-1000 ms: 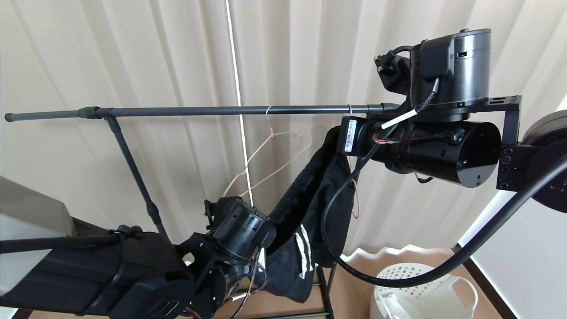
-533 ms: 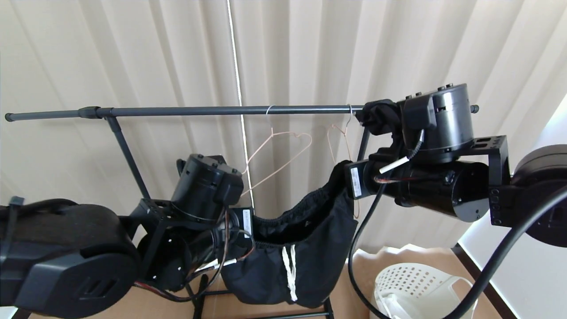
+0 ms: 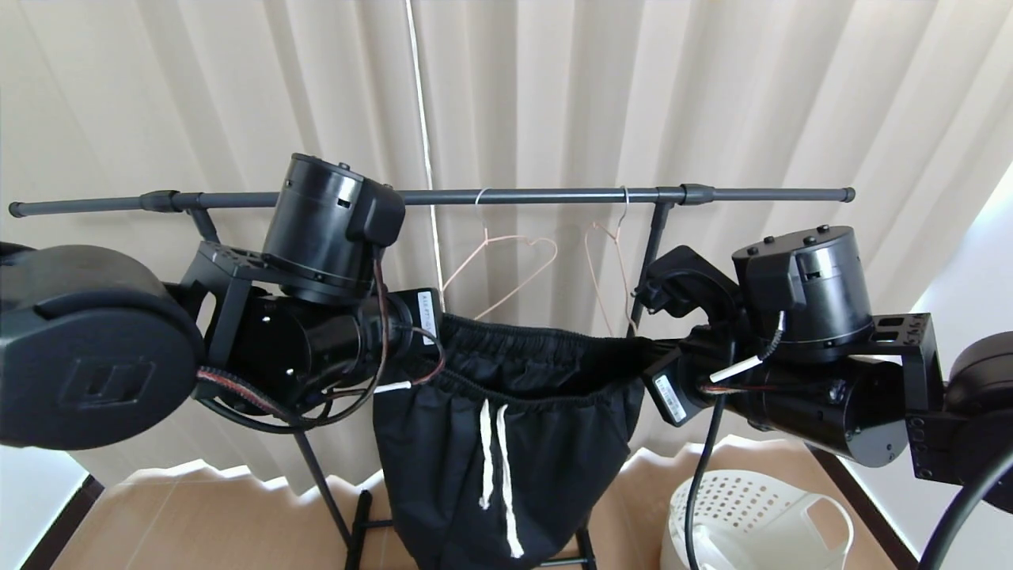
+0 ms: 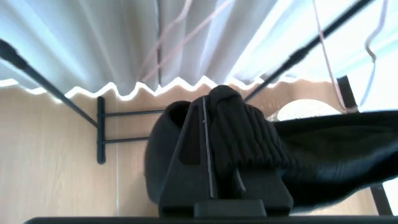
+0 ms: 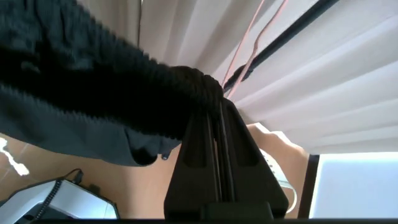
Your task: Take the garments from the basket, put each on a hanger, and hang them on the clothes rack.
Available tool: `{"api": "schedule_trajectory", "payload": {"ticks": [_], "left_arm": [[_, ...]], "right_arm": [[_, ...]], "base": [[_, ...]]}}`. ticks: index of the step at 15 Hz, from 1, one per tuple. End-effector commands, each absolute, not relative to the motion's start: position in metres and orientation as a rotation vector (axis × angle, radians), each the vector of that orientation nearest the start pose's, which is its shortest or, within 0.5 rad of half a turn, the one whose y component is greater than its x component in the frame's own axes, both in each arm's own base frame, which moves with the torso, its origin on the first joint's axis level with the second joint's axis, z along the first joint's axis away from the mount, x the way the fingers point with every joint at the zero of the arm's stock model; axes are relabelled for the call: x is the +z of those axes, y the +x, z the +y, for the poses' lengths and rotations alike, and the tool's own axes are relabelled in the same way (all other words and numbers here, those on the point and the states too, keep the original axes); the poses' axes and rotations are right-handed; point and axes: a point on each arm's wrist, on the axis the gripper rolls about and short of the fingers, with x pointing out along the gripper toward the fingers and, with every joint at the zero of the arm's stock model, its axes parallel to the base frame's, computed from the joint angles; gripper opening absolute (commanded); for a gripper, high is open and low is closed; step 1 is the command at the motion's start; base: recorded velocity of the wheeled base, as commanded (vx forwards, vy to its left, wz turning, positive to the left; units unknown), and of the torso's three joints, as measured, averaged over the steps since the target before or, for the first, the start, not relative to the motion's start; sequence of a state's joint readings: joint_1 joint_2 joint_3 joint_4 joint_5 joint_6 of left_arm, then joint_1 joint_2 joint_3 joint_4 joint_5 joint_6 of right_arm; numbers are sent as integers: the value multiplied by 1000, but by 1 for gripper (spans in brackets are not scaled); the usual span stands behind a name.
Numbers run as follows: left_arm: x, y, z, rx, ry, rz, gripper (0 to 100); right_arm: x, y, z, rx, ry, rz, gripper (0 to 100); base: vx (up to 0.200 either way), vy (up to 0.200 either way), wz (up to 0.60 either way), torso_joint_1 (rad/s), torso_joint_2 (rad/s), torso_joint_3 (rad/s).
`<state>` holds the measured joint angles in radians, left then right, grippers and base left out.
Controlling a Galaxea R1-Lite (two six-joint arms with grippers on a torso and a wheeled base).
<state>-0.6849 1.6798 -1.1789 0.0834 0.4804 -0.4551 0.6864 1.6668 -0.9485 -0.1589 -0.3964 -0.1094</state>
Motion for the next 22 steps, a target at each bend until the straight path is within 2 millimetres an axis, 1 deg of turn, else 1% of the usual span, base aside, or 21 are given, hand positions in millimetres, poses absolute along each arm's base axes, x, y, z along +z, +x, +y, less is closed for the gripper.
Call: {"api": "schedule_trajectory", "payload": {"ticks": [1, 2, 4, 5, 7, 9, 11, 13, 15, 17, 18, 19, 20, 21, 22], "left_arm": [[232, 249, -176, -49, -134, 513, 0], [231, 252, -169, -22, -136, 520, 0], [231, 246, -158, -1, -140, 519, 0], [228, 244, -153, 11, -135, 530, 0], [219, 241, -148, 26, -120, 554, 0], [215, 241, -149, 23, -110, 565, 0], [218, 239, -159, -27, -115, 556, 0], [226, 252, -174, -99, -145, 513, 0], [233, 268, -189, -144, -161, 495, 0], [246, 281, -204, -222, -203, 468, 0], [254, 286, -210, -304, -235, 462, 0], [257, 289, -213, -336, -245, 461, 0], [269, 299, -223, -418, -279, 437, 0], [273, 313, -234, -438, -294, 410, 0], [274, 318, -238, -440, -298, 400, 0]], "right_arm": [[191, 241, 168, 261, -384, 462, 0], [196, 247, 155, 221, -378, 454, 0], [202, 259, 138, 157, -362, 446, 0], [205, 264, 131, 134, -348, 441, 0], [213, 269, 118, 144, -316, 427, 0], [215, 267, 117, 164, -309, 425, 0], [214, 265, 117, 173, -312, 431, 0], [214, 259, 121, 222, -312, 432, 0], [216, 246, 127, 301, -327, 445, 0], [221, 227, 128, 386, -344, 467, 0], [223, 217, 127, 423, -372, 476, 0], [223, 215, 126, 436, -385, 476, 0], [225, 205, 122, 482, -416, 460, 0], [226, 197, 118, 537, -435, 447, 0], [225, 195, 118, 555, -438, 449, 0]], "base": [[0, 0, 0, 0, 0, 0], [0, 0, 0, 0, 0, 0], [0, 0, 0, 0, 0, 0], [0, 0, 0, 0, 0, 0], [0, 0, 0, 0, 0, 0], [0, 0, 0, 0, 0, 0], [0, 0, 0, 0, 0, 0], [0, 0, 0, 0, 0, 0], [0, 0, 0, 0, 0, 0], [0, 0, 0, 0, 0, 0], [0, 0, 0, 0, 0, 0], [0, 0, 0, 0, 0, 0], [0, 0, 0, 0, 0, 0], [0, 0, 0, 0, 0, 0], [0, 0, 0, 0, 0, 0]]}}
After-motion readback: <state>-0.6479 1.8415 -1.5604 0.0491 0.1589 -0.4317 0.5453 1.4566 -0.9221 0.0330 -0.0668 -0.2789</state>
